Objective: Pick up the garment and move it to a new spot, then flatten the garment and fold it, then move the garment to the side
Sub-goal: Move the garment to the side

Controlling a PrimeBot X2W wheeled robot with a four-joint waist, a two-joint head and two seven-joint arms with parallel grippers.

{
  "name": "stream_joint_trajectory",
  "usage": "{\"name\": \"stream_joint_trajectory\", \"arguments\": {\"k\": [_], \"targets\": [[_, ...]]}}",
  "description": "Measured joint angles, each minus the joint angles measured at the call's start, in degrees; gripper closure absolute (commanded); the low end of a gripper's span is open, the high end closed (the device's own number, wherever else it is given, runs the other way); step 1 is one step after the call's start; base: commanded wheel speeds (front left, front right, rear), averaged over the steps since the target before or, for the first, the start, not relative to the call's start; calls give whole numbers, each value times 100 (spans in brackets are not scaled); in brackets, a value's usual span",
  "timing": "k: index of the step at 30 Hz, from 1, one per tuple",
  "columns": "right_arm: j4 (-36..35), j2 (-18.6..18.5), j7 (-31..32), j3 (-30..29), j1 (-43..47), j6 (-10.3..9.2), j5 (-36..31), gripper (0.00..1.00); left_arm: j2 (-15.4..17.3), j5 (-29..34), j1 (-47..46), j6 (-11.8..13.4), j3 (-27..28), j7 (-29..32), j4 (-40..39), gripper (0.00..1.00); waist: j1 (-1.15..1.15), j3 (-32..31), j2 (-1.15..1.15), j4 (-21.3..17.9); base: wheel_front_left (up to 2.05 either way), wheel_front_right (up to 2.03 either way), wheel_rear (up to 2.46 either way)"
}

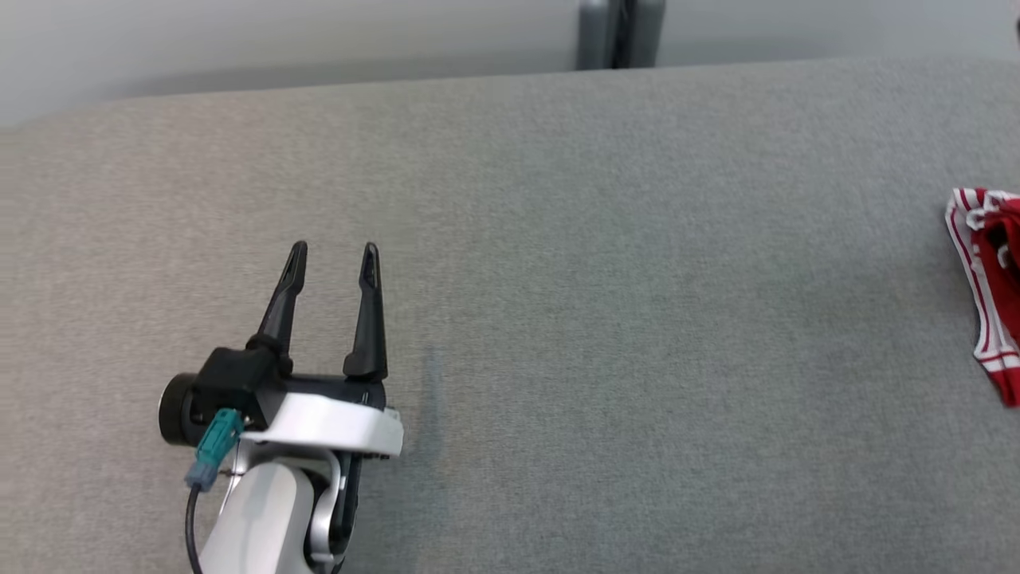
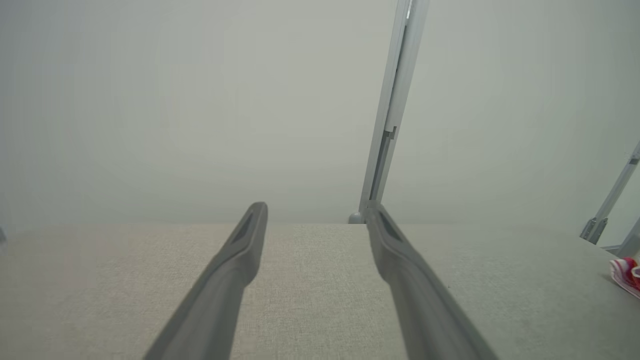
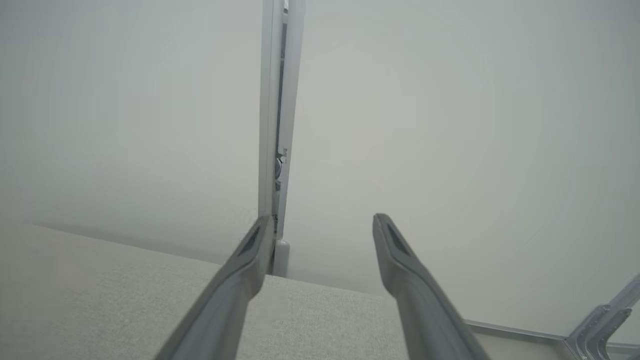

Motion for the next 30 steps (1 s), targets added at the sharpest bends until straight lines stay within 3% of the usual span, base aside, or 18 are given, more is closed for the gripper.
{"name": "stream_joint_trajectory", "arguments": {"k": [5, 9, 10, 13, 20, 30], "targets": [[-927, 661, 0, -1552, 1245, 0, -889, 0, -1, 60, 325, -19, 252, 0, -15, 0, 0, -242, 0, 187, 0, 0, 0], [-1638, 1457, -12, -2694, 2370, 0, -1823, 0, -12, 91, 520, -43, 344, 0, -40, 0, 0, -396, 0, 289, 0, 0, 0], [-1638, 1457, -12, -2694, 2370, 0, -1823, 0, -12, 91, 520, -43, 344, 0, -40, 0, 0, -396, 0, 289, 0, 0, 0], [-2174, 2134, -13, -3297, 3106, -1, -2507, 0, -7, 94, 673, -56, 401, 0, -51, 0, 0, -499, 0, 321, 0, 0, 0], [-3020, 3190, -13, -3966, 4201, -1, -3415, 0, -11, -76, 921, -114, 479, 0, -94, 0, 0, -648, 0, 333, 0, 0, 0], [-3308, 3543, -13, -3920, 4692, 0, -3852, 0, -9, -323, 1148, -233, 670, 0, -88, 0, 0, -744, 0, 309, 0, 0, 0]]}}
